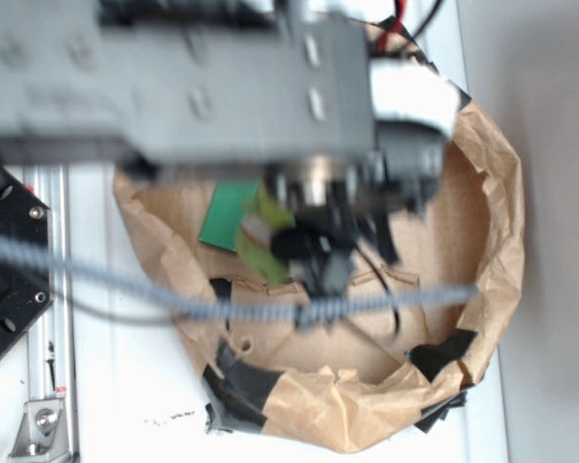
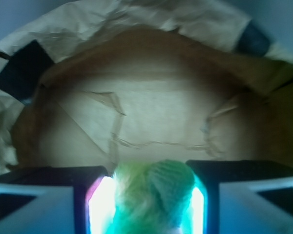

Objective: Grab the green animal.

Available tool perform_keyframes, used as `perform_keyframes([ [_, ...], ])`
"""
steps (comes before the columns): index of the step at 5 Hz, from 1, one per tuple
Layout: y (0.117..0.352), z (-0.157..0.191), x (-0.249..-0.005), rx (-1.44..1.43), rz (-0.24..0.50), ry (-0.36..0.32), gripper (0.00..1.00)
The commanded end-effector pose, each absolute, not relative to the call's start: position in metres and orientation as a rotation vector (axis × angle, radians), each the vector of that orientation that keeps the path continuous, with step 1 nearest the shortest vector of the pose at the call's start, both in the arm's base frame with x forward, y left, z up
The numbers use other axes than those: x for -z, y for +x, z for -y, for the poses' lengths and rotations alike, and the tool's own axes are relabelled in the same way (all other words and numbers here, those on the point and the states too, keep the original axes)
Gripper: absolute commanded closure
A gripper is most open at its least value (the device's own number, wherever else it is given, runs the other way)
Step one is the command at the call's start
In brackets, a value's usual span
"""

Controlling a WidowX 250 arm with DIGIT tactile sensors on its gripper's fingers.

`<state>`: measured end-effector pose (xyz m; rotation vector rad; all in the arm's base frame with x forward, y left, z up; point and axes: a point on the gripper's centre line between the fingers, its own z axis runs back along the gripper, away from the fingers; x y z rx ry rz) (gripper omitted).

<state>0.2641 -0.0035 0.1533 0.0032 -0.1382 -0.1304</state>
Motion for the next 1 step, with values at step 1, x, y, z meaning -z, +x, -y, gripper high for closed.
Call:
perform_keyframes([
  [1, 0.2563, -0.0098, -0.1742, 0.146, 0.165, 0.051, 1.0],
])
